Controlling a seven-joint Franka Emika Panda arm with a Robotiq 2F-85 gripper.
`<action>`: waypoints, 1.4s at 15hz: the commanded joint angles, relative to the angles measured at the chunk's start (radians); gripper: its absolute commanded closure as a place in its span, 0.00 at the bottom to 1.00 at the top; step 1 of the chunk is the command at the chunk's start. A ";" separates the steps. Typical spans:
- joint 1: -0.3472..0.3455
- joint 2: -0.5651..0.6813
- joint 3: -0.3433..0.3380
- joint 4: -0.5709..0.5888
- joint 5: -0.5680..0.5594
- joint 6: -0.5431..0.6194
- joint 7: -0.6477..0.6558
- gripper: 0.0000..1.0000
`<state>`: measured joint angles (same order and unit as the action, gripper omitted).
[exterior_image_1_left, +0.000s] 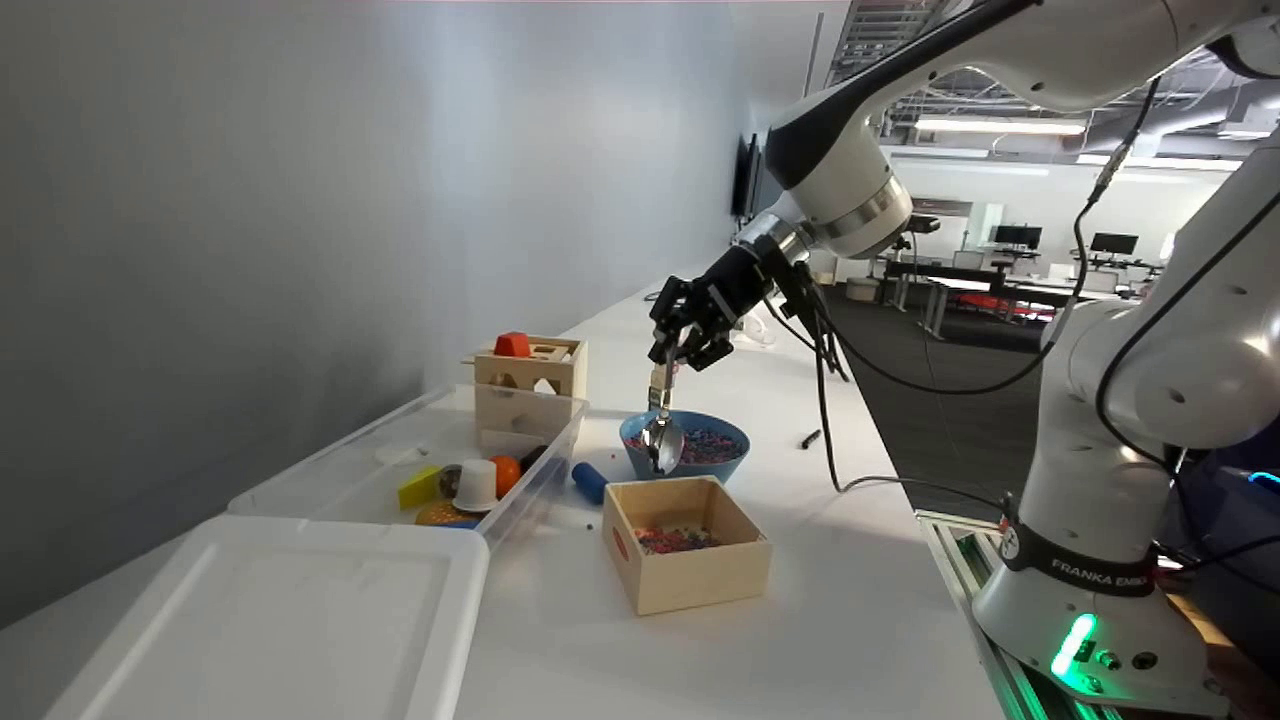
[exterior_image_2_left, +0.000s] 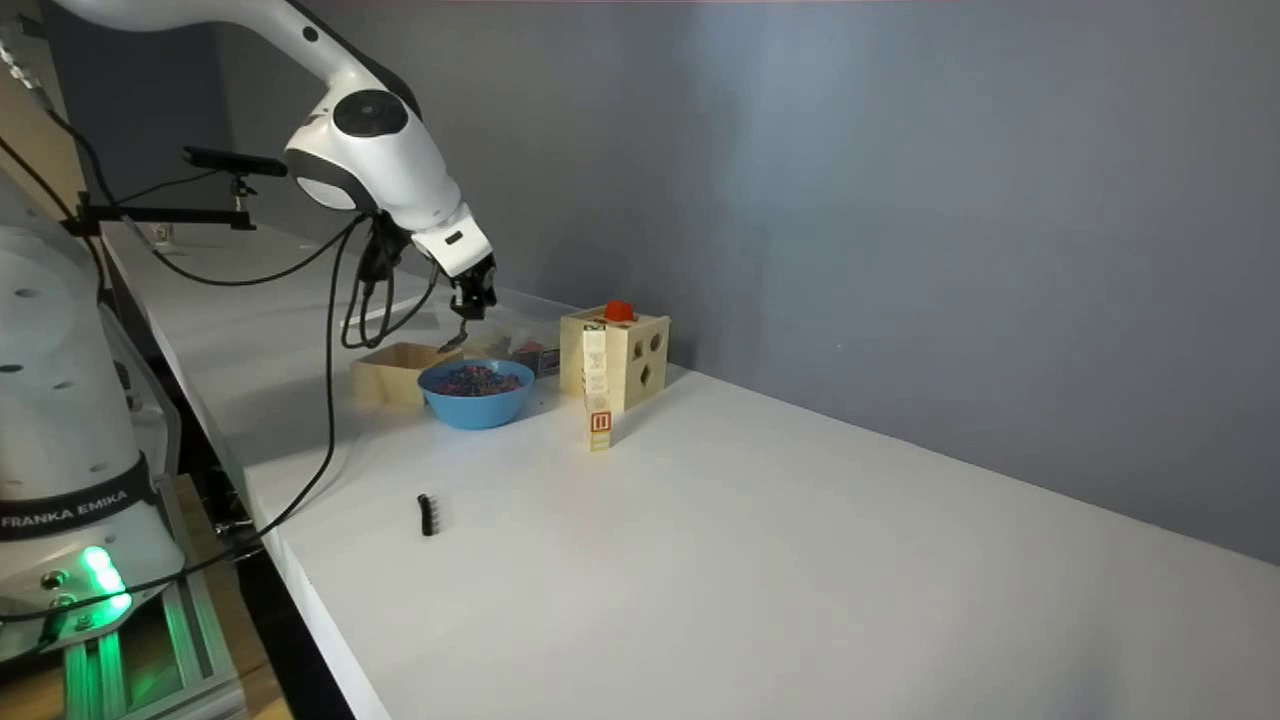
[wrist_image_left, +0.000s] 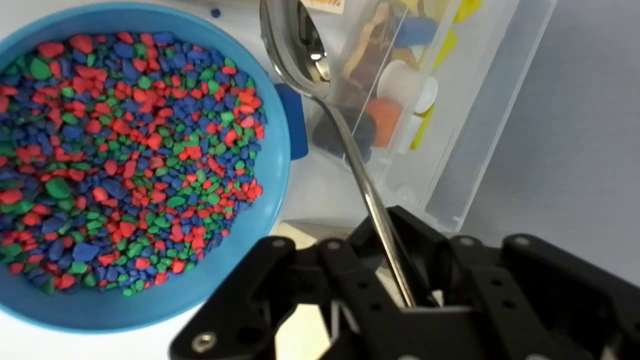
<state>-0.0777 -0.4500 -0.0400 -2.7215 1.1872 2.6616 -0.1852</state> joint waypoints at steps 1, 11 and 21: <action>-0.043 -0.044 -0.050 -0.013 0.030 -0.004 0.050 0.98; -0.153 -0.030 -0.096 -0.029 -0.039 0.085 0.125 0.98; -0.229 0.081 0.035 -0.031 -0.108 0.291 0.168 0.98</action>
<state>-0.2596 -0.4066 -0.0654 -2.7529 1.1447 2.8924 -0.0736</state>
